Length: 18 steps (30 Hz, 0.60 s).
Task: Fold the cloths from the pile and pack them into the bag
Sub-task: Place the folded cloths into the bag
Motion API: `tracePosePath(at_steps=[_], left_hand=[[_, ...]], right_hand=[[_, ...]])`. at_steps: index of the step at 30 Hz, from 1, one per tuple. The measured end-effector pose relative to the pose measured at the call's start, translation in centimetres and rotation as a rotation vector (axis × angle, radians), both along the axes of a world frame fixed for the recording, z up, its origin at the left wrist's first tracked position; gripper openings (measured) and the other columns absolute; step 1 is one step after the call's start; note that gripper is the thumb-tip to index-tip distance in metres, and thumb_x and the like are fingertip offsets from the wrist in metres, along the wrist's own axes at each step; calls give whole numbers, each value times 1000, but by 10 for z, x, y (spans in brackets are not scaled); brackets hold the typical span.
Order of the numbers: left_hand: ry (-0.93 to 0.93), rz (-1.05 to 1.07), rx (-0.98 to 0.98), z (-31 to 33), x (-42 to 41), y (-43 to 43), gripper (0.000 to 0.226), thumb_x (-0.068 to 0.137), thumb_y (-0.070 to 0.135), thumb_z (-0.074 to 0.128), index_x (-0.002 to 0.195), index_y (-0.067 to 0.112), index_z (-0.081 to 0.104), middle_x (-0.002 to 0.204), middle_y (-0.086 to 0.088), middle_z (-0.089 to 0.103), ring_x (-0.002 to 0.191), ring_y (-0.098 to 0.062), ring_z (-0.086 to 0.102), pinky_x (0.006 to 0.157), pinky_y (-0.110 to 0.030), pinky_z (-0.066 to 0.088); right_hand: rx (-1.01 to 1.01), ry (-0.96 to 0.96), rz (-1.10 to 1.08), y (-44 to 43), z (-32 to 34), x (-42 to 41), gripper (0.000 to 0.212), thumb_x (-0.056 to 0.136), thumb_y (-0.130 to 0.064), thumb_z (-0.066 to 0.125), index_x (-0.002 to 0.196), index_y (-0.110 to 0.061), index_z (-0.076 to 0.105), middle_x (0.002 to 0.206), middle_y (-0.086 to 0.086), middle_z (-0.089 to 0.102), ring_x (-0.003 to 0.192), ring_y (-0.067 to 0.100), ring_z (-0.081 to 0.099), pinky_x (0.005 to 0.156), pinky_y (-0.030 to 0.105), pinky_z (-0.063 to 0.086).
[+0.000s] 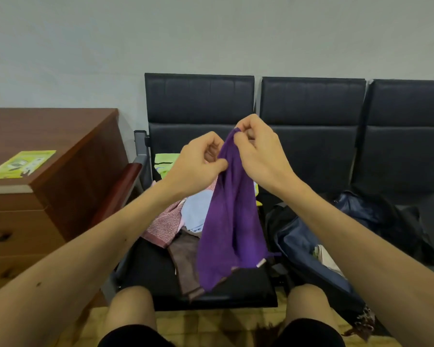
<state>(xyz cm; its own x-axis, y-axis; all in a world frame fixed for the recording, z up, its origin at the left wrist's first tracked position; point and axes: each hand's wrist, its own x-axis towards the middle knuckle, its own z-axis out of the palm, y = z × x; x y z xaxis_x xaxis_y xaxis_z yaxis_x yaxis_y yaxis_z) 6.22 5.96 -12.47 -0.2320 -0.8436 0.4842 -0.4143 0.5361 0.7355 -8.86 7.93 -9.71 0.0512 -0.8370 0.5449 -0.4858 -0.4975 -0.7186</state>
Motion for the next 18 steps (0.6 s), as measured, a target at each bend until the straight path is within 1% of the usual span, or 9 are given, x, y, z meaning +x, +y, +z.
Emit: tracePosePath(at_steps=[3, 5, 7, 9, 12, 14, 15, 17, 18], left_hand=[[-75, -62, 61, -20, 2, 4, 23, 69, 13, 59, 90, 6, 60, 79, -11, 63, 58, -11, 47, 60, -30, 45], [-159, -66, 90, -33, 9, 4, 20, 70, 8, 60, 88, 1, 59, 75, -13, 58, 57, -9, 42, 58, -30, 41], [-225, -55, 148, -44, 18, 2, 9, 73, -3, 62, 77, 1, 55, 65, -5, 50, 56, -7, 39, 57, -28, 39], [-259, -19, 185, -53, 25, 3, 29, 75, -11, 61, 67, 11, 45, 60, 5, 42, 54, -4, 39, 56, -20, 36], [-313, 21, 178, -67, 36, 2, 30, 76, -10, 62, 66, 13, 45, 59, 9, 42, 54, -4, 40, 57, -20, 35], [-331, 7, 172, -73, 42, 2, 22, 78, -4, 62, 69, 14, 55, 61, 9, 47, 57, -4, 43, 59, -23, 37], [-350, -15, 163, -75, 44, 2, 18, 79, 4, 61, 69, 19, 58, 63, 9, 49, 58, -6, 44, 61, -26, 38], [-447, -42, 143, -81, 45, 4, 14, 77, 22, 53, 64, 25, 53, 65, 8, 49, 61, -10, 44, 68, -32, 39], [-488, -49, 147, -84, 45, 6, 15, 77, 27, 48, 64, 21, 51, 68, 6, 50, 65, -12, 46, 70, -36, 39]], right_hand=[[-17, -23, 8, 4, 3, -4, 10, 99, -12, 45, 92, -15, 52, 65, -11, 48, 54, -3, 44, 55, 13, 36], [-30, -13, -8, 5, 4, -11, 10, 97, -14, 49, 90, -16, 55, 62, -11, 50, 54, -2, 45, 55, 13, 37], [-35, 11, -29, 5, 4, -20, 8, 96, -15, 53, 89, -17, 57, 61, -11, 52, 53, -2, 47, 55, 10, 38], [-40, 38, -40, 5, 1, -31, 5, 95, -18, 59, 91, -19, 60, 65, -12, 57, 58, -4, 53, 59, 8, 40], [-52, 22, -53, 9, -9, -49, 5, 94, -21, 64, 91, -20, 61, 76, -10, 63, 70, 0, 59, 67, 15, 46], [-62, -43, -63, 14, -19, -59, 11, 95, -19, 64, 87, -24, 58, 77, -10, 61, 69, 0, 57, 65, 14, 46], [-66, -73, -69, 17, -25, -63, 15, 96, -18, 63, 86, -27, 56, 76, -10, 60, 68, -1, 55, 64, 14, 45], [-64, -108, -81, 22, -38, -71, 18, 97, -17, 61, 85, -29, 53, 75, -10, 58, 66, 0, 54, 62, 15, 43], [-65, -114, -91, 25, -44, -75, 18, 98, -17, 60, 86, -28, 52, 74, -10, 57, 64, 0, 53, 59, 15, 42]])
